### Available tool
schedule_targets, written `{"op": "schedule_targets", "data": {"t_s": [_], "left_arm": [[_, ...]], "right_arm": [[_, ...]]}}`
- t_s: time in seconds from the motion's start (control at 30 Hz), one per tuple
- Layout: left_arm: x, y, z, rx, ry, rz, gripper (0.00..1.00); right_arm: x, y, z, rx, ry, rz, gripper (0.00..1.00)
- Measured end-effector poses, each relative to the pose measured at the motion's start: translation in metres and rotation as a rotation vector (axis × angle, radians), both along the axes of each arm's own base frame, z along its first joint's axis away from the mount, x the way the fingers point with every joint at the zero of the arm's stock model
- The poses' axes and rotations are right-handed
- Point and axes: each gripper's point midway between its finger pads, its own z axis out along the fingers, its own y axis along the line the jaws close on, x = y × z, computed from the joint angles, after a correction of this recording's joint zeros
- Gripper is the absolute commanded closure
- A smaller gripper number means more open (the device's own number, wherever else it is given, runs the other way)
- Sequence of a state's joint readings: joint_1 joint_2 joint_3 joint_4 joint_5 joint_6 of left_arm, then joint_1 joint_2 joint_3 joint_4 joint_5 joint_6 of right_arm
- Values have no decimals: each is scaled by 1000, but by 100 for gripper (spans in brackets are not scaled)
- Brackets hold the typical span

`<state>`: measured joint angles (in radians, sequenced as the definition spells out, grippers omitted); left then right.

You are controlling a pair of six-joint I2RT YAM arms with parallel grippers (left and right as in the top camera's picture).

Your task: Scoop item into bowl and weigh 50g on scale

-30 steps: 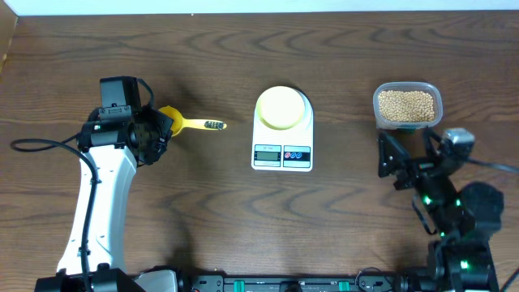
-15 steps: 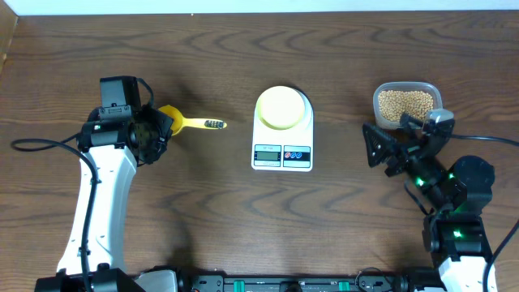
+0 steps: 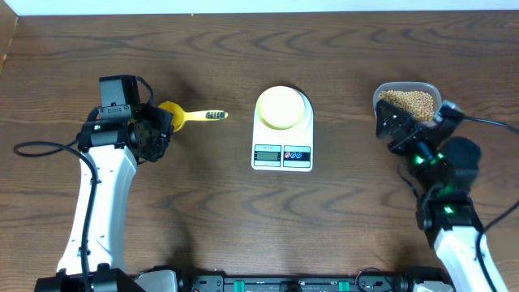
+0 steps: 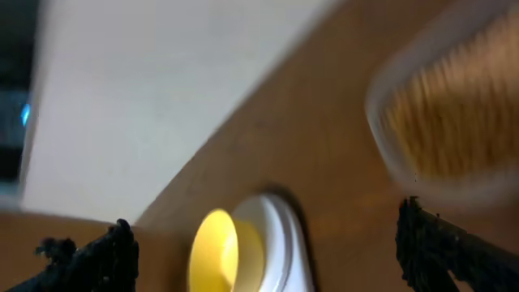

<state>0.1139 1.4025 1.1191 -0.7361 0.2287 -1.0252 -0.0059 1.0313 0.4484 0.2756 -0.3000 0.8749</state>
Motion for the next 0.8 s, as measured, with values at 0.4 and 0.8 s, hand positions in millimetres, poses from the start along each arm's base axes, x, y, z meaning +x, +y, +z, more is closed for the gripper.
{"op": "schedule_targets", "data": {"t_s": [0.4, 0.8], "left_arm": [[4, -32, 7, -151, -15, -22, 92], [3, -38, 7, -177, -5, -1, 92]], "right_arm": [[15, 43, -18, 368, 129, 82, 1], [17, 52, 5, 407, 54, 136, 4]]}}
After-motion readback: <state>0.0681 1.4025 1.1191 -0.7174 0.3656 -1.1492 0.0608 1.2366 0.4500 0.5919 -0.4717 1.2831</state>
